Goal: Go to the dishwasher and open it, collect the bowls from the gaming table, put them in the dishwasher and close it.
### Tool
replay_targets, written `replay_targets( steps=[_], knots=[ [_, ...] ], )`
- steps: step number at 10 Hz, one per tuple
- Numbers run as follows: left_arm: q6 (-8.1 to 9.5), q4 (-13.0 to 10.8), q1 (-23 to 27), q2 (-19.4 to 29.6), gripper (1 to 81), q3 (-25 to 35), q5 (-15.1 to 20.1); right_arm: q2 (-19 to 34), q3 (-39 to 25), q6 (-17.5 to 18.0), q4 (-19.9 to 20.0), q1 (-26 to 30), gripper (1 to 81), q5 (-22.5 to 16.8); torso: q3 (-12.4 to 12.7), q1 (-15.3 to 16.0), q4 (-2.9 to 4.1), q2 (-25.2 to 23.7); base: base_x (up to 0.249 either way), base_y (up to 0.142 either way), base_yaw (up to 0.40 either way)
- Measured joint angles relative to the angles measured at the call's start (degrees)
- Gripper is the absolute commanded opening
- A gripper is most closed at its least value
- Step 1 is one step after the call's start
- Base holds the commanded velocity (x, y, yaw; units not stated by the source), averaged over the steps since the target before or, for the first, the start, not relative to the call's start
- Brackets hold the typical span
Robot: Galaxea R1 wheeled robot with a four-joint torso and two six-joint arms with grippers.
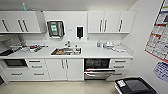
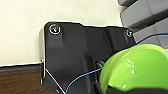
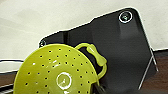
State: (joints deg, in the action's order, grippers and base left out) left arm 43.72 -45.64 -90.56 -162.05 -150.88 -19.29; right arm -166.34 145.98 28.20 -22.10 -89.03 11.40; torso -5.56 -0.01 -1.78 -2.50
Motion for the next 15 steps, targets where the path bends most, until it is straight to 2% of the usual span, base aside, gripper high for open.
replay_targets(
  steps=[15],
  knots=[
    [0.00, 0.0, -0.1, 0.0, 1.0, 0.0, 0.0, 0.1, 0.0, 0.0, 0.0, 0.0, 1.0, 0.0, 0.0, 0.0, 0.00, 0.0, 0.105, 0.000, 0.000]
  ],
)
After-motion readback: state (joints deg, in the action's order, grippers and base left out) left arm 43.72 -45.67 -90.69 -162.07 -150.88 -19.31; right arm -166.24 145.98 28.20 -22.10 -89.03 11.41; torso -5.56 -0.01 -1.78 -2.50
